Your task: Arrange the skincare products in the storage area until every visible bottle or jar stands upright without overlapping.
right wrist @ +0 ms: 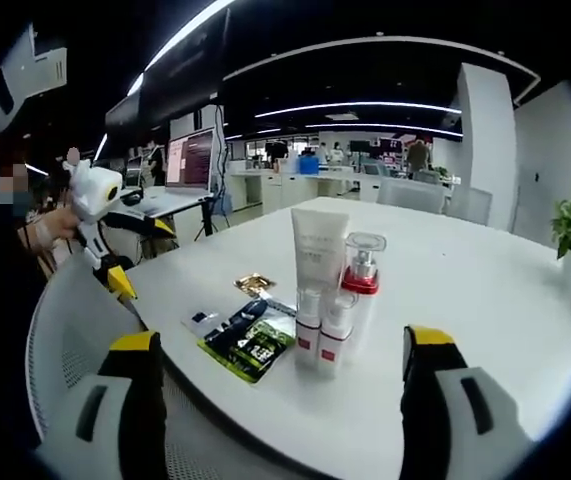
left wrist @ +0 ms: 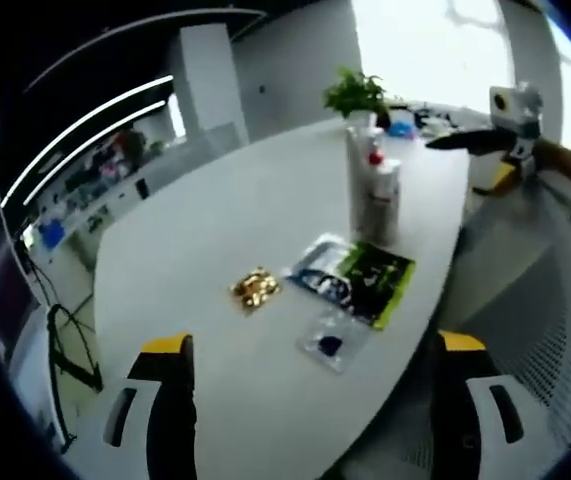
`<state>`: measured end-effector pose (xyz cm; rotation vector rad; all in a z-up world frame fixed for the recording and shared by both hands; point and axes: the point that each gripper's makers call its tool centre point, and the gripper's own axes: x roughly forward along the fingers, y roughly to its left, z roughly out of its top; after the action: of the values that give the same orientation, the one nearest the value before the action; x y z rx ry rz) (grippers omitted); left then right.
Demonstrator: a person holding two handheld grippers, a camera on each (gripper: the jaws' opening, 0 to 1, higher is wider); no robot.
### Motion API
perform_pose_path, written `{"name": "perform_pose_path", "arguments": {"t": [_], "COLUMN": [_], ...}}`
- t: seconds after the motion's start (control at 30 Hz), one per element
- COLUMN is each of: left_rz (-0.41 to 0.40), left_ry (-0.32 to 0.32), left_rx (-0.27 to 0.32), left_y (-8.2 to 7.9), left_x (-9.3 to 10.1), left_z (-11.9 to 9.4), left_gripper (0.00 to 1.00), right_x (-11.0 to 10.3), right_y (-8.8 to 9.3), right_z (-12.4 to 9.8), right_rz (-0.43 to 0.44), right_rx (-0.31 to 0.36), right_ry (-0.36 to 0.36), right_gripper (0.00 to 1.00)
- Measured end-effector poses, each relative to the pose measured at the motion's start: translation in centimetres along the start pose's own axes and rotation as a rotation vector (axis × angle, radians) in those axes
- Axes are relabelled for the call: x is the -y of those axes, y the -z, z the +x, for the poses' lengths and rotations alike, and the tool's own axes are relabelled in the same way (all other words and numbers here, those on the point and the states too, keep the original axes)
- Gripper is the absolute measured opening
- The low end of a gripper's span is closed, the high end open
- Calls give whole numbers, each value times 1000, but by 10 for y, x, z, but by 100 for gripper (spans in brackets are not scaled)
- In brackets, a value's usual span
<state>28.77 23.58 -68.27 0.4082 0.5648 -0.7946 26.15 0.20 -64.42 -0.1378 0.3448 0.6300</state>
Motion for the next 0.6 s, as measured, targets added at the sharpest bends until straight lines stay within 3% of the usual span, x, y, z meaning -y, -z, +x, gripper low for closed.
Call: {"name": "perform_pose_path", "arguments": {"t": [0.6], "left_rz": [95], "left_ry": [64], "left_rx": [-18], "left_y": [-10], "left_x": [-23], "left_z": [29], "left_gripper": [96], "right_x": [5], "right_y": [2], "right_z": [0], "right_rz": [43], "right_rx": [-4], "right_ry": [12], "right_gripper": [100]}}
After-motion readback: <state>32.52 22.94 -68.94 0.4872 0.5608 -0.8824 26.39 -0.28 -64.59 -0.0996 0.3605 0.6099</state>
